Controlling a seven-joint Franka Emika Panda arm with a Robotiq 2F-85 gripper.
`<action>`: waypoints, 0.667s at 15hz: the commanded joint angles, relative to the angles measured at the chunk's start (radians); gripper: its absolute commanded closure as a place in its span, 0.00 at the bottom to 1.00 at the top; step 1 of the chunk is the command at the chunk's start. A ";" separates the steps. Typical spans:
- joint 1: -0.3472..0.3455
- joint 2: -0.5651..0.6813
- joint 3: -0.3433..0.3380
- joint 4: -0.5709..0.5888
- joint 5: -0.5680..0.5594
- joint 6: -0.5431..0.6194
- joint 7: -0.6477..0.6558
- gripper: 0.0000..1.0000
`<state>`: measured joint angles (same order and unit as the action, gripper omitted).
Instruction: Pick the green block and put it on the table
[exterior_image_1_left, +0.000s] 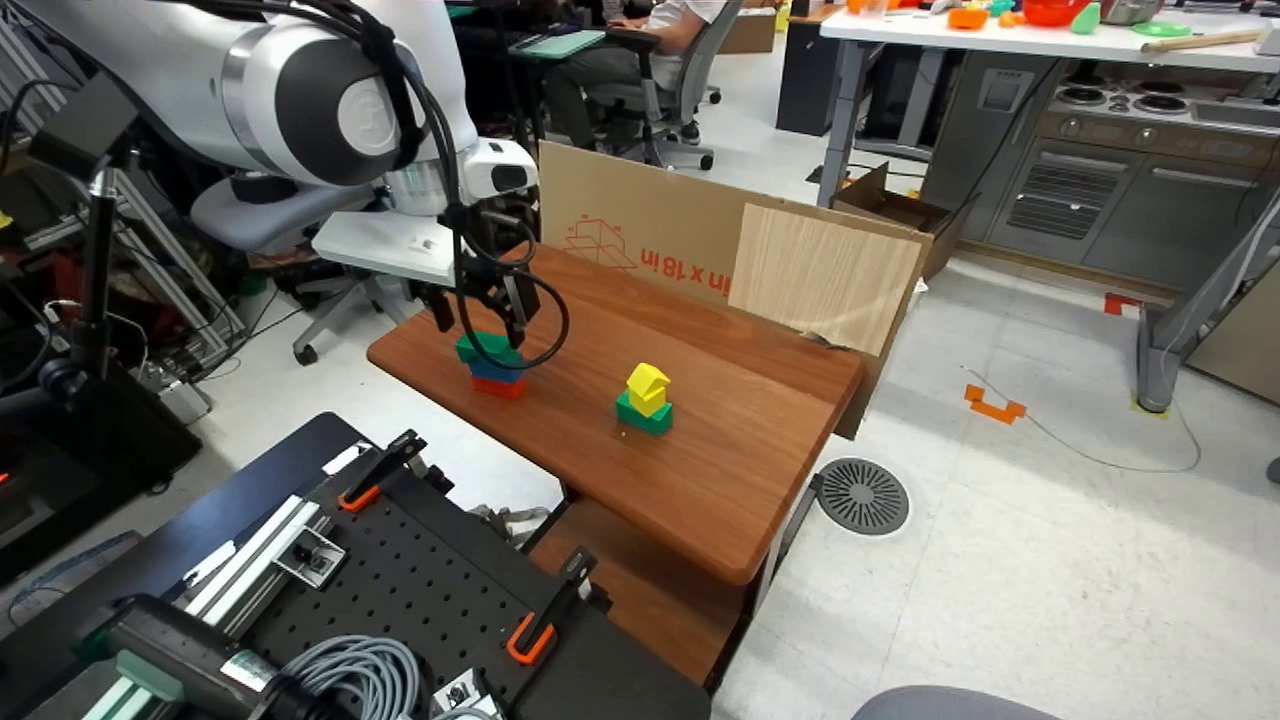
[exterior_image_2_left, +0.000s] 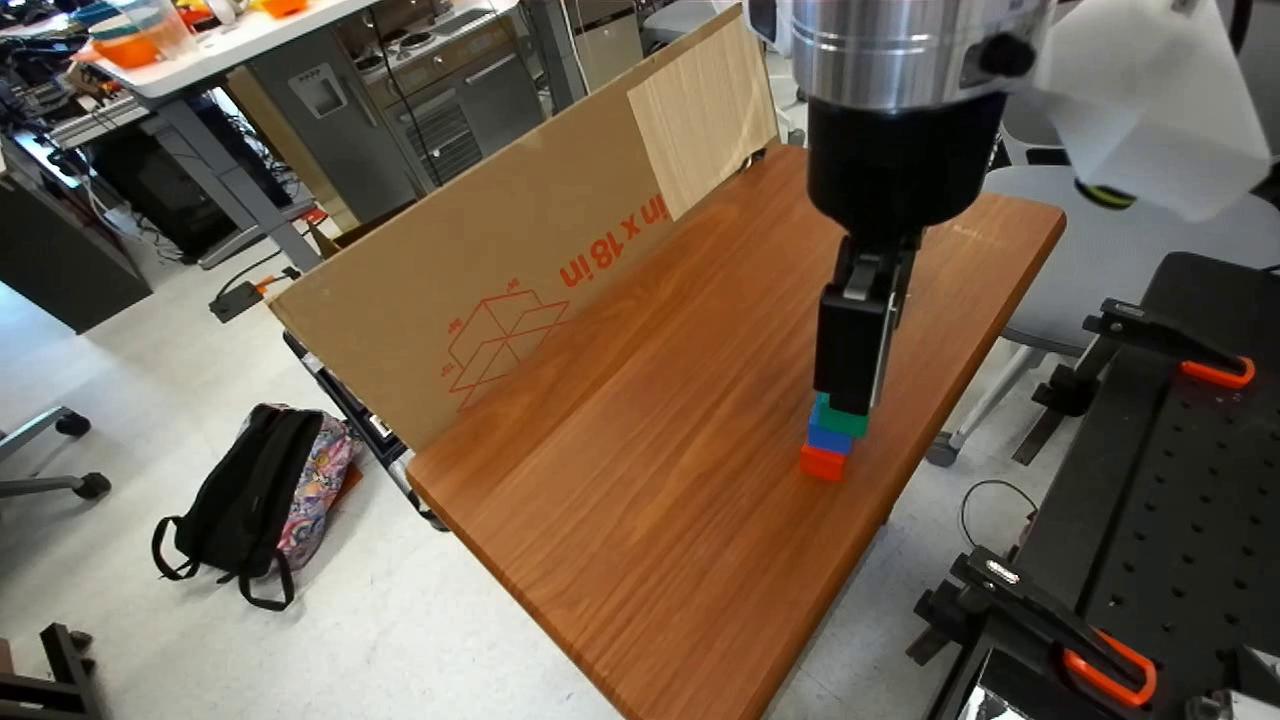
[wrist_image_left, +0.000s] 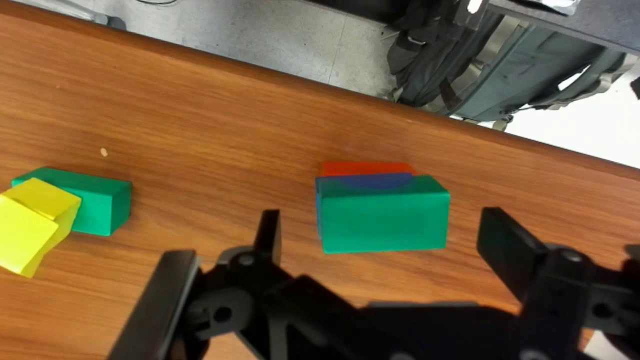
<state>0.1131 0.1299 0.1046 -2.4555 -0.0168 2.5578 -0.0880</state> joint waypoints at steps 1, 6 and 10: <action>0.016 0.047 -0.001 0.041 -0.076 -0.001 0.062 0.00; 0.025 0.077 -0.005 0.062 -0.120 -0.014 0.106 0.00; 0.032 0.098 -0.012 0.076 -0.151 -0.020 0.142 0.34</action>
<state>0.1257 0.1977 0.1064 -2.4141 -0.1238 2.5558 0.0043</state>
